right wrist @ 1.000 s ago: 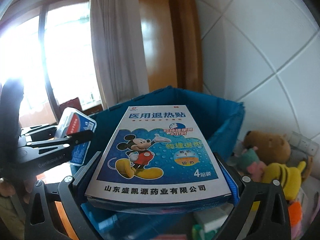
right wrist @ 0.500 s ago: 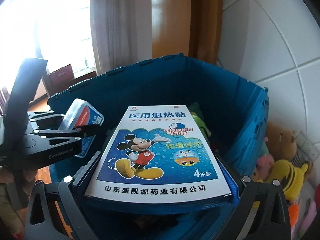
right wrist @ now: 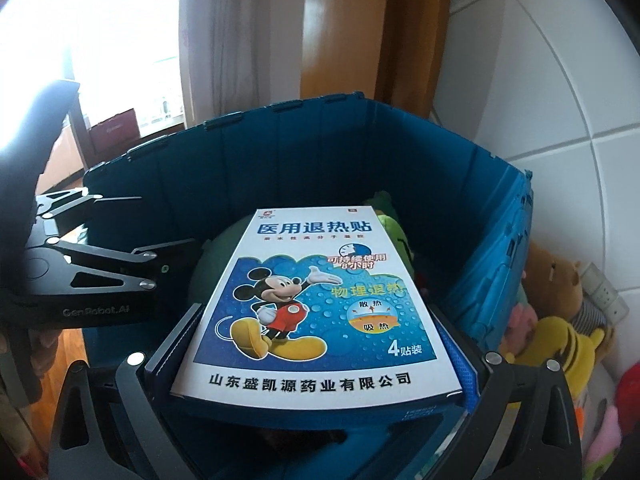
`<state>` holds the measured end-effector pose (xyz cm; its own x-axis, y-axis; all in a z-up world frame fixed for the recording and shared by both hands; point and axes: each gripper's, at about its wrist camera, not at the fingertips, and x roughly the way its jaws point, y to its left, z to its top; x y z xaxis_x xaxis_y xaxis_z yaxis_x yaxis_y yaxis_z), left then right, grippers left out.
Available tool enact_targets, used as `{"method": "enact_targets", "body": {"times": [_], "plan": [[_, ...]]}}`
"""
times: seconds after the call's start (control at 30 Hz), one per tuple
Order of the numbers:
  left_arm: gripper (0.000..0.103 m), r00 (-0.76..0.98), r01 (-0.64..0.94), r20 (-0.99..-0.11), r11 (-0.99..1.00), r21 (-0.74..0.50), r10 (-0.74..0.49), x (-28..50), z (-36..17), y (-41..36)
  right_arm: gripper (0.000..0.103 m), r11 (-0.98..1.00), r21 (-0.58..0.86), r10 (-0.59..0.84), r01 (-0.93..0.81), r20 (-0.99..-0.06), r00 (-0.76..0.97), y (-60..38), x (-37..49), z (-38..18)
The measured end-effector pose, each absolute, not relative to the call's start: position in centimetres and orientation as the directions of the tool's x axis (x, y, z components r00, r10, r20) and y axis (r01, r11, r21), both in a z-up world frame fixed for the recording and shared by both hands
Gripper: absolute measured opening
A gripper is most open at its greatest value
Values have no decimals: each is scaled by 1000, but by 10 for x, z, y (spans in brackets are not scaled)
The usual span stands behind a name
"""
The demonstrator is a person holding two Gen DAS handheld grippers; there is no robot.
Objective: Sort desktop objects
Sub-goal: 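Open the left tool to drop the floss box into the crate, then lower the fever-patch box into the crate and open the right tool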
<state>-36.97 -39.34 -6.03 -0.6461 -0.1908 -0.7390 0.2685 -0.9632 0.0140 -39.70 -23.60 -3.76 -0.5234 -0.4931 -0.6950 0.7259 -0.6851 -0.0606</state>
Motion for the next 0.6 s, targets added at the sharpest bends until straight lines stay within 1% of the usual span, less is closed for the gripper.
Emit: {"method": "enact_targets", "body": {"times": [0.17, 0.37, 0.47, 0.6], "plan": [[81, -659, 274, -727, -962, 9, -195, -363, -55, -389, 103, -662, -53, -535, 747, -665, -521, -228, -382, -29], [81, -694, 266, -693, -964, 7, -197, -343, -41, -366, 103, -689, -34, -557, 724, -613, -560, -193, -362, -14], [84, -702, 273, -682, -962, 8, -205, -335, -35, -353, 103, -690, -7, -577, 724, -600, -555, -175, -359, -11], [84, -700, 298, -678, -955, 8, -225, -325, -29, -338, 103, -679, 1, -578, 734, -618, -534, -172, -356, -12]]}}
